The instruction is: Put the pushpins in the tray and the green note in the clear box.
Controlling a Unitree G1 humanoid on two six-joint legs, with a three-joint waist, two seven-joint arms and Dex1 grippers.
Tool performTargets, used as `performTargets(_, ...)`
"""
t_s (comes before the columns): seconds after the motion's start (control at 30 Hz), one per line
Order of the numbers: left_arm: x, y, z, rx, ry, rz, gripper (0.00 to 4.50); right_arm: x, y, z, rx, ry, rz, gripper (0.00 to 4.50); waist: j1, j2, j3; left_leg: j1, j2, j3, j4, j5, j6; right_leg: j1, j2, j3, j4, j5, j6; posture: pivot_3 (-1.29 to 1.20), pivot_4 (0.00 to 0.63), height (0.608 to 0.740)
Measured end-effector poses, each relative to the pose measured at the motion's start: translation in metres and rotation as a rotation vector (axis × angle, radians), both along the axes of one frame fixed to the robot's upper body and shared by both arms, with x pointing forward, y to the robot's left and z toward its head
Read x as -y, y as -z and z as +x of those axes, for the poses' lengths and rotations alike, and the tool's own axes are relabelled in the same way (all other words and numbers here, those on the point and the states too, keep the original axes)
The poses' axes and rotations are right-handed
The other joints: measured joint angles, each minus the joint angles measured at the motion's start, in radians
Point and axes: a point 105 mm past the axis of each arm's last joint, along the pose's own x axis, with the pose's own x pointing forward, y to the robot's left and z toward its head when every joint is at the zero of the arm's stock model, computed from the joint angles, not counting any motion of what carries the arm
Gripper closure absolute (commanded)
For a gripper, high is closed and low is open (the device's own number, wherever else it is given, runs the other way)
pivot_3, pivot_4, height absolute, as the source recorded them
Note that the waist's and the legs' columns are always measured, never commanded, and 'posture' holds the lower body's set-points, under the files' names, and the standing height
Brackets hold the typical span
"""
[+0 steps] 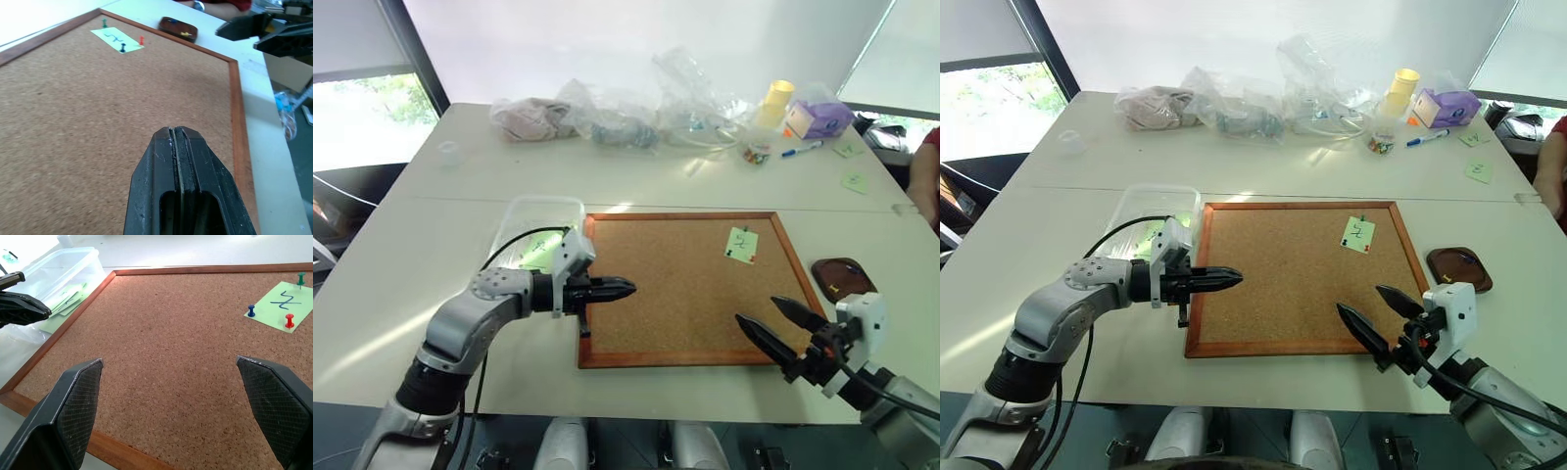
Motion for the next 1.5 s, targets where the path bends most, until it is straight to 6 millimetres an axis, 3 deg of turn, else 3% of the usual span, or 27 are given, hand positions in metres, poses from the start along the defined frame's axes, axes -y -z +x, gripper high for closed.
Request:
performTargets(0.7,0.008,0.001,0.0,-0.023,-0.019,-0.037,4.44,-0.001,0.004,0.003,-0.011,0.022,-0.022,0.0,-0.001,0.0,0.0,0.0,0.0,0.0,0.0,0.0,0.0,0.0,0.0,0.0,0.0,0.0,0.0,0.0,0.15,0.737)
performTargets(0.93,0.038,-0.012,0.024,0.086,-0.041,-0.011,4.44,-0.004,-0.004,0.015,0.009,0.017,-0.011,0.0,0.0,-0.001,0.0,0.0,-0.002,0.0,0.0,0.0,0.0,0.001,0.0,0.0,-0.001,0.0,0.0,0.0,0.15,0.737)
performTargets(1.07,0.055,0.001,0.028,0.113,-0.009,0.046,4.44,-0.002,-0.014,0.025,0.047,0.021,-0.015,0.0,-0.003,-0.001,0.0,0.0,-0.003,0.0,0.0,0.0,0.0,0.0,0.001,0.0,-0.001,0.0,0.0,0.0,0.15,0.737)
performTargets(1.27,0.06,0.031,0.026,0.118,0.032,0.184,4.44,0.019,-0.035,0.077,0.128,0.111,-0.093,0.0,-0.01,-0.001,0.001,0.0,-0.002,0.0,0.0,0.0,0.001,0.0,0.001,0.0,0.0,0.0,0.0,0.0,0.15,0.737)
performTargets(1.43,0.054,0.04,0.03,0.118,0.022,0.233,4.44,0.033,-0.018,0.128,0.038,0.193,-0.142,0.0,-0.018,0.001,0.001,-0.004,-0.002,0.0,0.0,0.0,0.001,-0.003,0.001,0.0,0.0,0.0,0.0,0.0,0.15,0.737)
performTargets(1.5,0.055,0.041,0.03,0.118,0.025,0.238,4.44,0.035,-0.014,0.14,0.026,0.21,-0.162,0.0,-0.021,0.001,0.0,-0.004,-0.003,0.0,0.001,0.0,0.001,-0.004,0.001,0.0,0.0,0.001,0.001,0.0,0.15,0.737)
